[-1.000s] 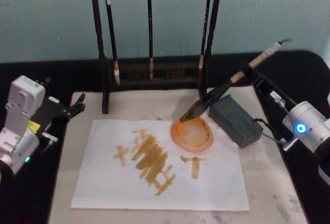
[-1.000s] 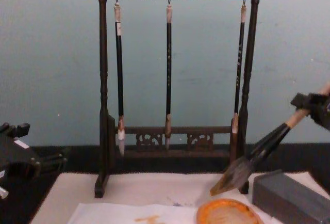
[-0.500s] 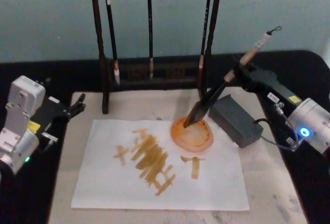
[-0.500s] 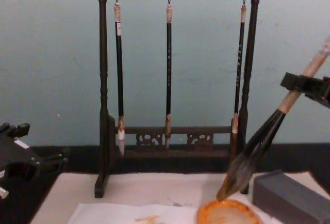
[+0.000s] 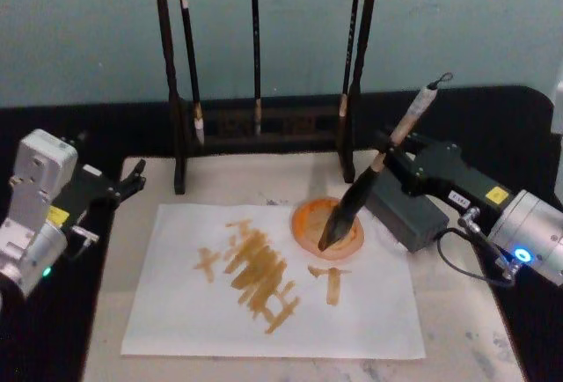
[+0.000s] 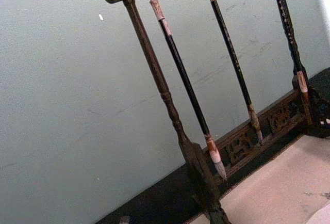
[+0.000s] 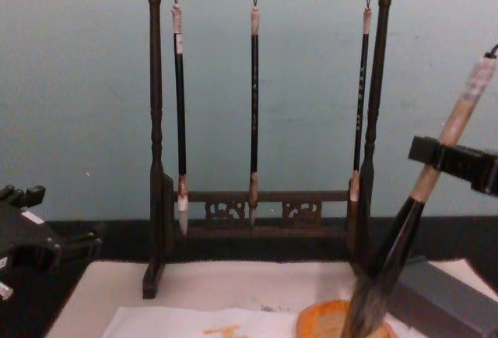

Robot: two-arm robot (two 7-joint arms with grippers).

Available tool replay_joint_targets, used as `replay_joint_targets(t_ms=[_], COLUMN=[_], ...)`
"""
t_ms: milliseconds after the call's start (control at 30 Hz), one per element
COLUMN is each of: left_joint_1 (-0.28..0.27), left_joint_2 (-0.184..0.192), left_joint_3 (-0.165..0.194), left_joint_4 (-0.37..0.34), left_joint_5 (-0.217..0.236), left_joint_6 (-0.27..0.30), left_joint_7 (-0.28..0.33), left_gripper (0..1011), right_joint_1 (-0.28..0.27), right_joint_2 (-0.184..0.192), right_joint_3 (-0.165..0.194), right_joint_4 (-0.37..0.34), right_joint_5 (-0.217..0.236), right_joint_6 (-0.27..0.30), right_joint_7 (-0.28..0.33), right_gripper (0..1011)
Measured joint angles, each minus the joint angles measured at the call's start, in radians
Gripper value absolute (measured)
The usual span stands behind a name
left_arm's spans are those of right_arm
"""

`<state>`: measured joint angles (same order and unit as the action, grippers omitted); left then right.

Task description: Pick up the brush from the inkstone, write on the paper, then place the brush back to its original position.

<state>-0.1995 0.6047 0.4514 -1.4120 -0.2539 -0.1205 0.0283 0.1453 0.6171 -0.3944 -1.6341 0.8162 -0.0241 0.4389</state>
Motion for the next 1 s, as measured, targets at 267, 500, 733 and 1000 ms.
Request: replay_joint_targets(t_ms=[267, 500, 733, 1000], left_joint_1=[0.0, 0.0, 0.0, 0.0], left_joint_2=[0.0, 0.0, 0.0, 0.0], left_joint_3=[0.0, 0.0, 0.0, 0.0], left_joint_4=[0.0, 0.0, 0.0, 0.0], left_joint_5=[0.0, 0.0, 0.0, 0.0], left_joint_6=[0.0, 0.0, 0.0, 0.0], left_joint_7=[0.0, 0.0, 0.0, 0.0], left_gripper=[1010, 1010, 1010, 1010], right_joint_1=[-0.008, -0.015, -0.025, -0.033], right_joint_2=[0.002, -0.007, -0.014, -0.027], right_joint_3=[-0.009, -0.01, -0.007, 0.002], right_joint_4=[-0.006, -0.01, -0.015, -0.016], right_joint_5=[-0.051, -0.077, -0.1, -0.123], right_joint_6=[0.0, 0.013, 0.027, 0.036], right_joint_7=[0.017, 0.025, 0.031, 0.036], right_gripper=[163, 163, 163, 163])
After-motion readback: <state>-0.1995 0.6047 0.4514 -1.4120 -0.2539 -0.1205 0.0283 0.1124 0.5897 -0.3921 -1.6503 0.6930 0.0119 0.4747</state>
